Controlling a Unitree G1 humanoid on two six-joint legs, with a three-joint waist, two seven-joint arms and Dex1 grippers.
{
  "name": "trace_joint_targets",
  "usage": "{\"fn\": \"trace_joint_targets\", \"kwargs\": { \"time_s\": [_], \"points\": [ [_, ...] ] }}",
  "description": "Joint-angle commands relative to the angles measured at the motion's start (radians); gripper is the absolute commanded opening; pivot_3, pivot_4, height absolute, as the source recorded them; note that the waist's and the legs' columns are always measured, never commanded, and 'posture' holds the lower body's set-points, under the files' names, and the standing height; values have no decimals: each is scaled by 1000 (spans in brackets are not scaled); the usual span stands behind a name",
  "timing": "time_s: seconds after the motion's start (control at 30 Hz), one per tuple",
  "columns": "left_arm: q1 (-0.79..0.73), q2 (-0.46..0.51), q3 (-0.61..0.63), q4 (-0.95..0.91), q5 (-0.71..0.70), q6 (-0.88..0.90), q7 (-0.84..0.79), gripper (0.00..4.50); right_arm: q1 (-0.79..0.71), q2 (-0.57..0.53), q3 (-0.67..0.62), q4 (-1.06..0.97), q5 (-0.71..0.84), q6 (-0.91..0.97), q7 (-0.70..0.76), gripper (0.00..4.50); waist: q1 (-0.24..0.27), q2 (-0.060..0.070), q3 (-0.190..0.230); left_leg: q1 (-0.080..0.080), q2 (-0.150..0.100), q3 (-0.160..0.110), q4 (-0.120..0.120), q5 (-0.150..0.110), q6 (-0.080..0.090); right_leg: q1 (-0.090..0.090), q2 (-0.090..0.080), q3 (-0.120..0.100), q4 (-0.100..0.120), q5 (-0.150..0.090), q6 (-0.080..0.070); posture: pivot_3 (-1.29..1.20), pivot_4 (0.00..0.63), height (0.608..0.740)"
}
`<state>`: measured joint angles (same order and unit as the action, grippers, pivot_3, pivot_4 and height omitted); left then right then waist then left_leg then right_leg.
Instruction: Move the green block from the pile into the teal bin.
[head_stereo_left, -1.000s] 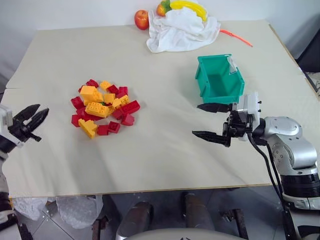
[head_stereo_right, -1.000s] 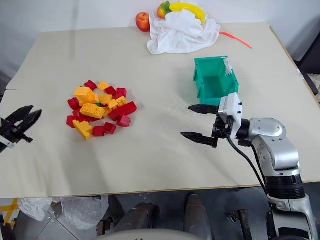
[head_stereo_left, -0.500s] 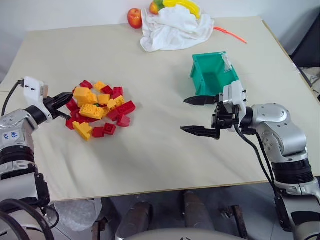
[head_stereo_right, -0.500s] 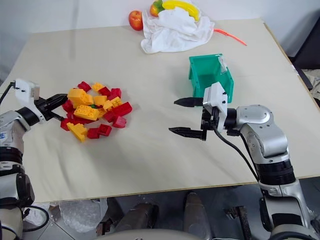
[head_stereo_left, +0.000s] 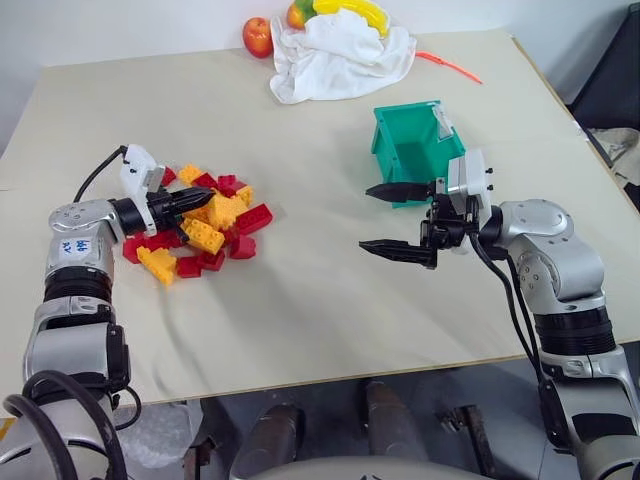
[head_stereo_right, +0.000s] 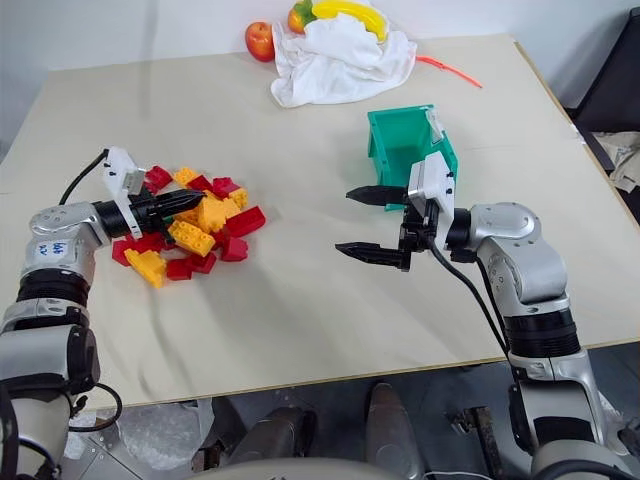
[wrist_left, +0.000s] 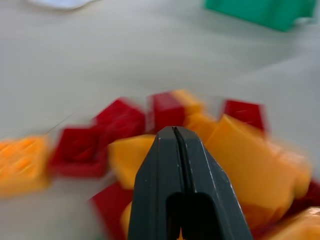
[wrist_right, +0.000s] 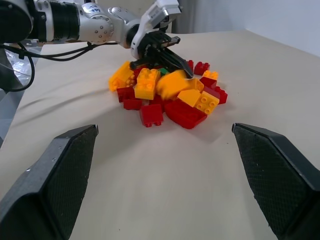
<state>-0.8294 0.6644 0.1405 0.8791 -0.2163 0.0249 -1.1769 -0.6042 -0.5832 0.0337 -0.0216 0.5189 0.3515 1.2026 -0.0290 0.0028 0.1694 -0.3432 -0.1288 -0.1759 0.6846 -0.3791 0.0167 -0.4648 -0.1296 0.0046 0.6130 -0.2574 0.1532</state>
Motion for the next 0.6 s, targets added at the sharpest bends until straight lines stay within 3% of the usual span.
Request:
{"fn": "trace_joint_targets", "kwargs": {
  "time_s": [0.03, 0.13, 0.37, 0.5, 0.6],
  "points": [
    [63, 11, 10, -190, -76, 89, -73, 14, -22, 2, -18, 4, 9, -10, 6, 4500, -1, 0, 0, 0, 0, 0, 0, 0, 0, 0, 0, 0, 0, 0, 0, 0, 150, 740],
    [104, 33, 34, -289, -98, 159, -41, 14, -27, 2, -16, 12, 7, -14, 12, 4500, 1, 0, 0, 0, 0, 0, 0, 0, 0, 0, 0, 0, 0, 0, 0, 0, 150, 740],
    [146, 108, 116, -296, -61, 220, 210, 14, -43, 13, -10, 44, -1, -27, 22, 4500, 0, 0, 0, 1, 0, 1, 1, 0, 0, 0, 1, 1, 3, 0, 0, 0, 150, 740],
    [191, 132, 122, -361, -60, 413, 311, 14, -52, 24, -8, 57, -4, -33, 23, 4500, 2, 0, 0, 2, -1, 1, 2, 0, 0, 0, 0, 2, 4, 0, 0, 0, 150, 740],
    [247, 148, 82, -457, -70, 535, 283, 14, -54, 28, -5, 62, -8, -38, 28, 4500, 2, 0, 0, 1, -1, 1, 3, 0, 0, 0, 0, 2, 5, 0, 0, 0, 150, 740]
  ]
}}
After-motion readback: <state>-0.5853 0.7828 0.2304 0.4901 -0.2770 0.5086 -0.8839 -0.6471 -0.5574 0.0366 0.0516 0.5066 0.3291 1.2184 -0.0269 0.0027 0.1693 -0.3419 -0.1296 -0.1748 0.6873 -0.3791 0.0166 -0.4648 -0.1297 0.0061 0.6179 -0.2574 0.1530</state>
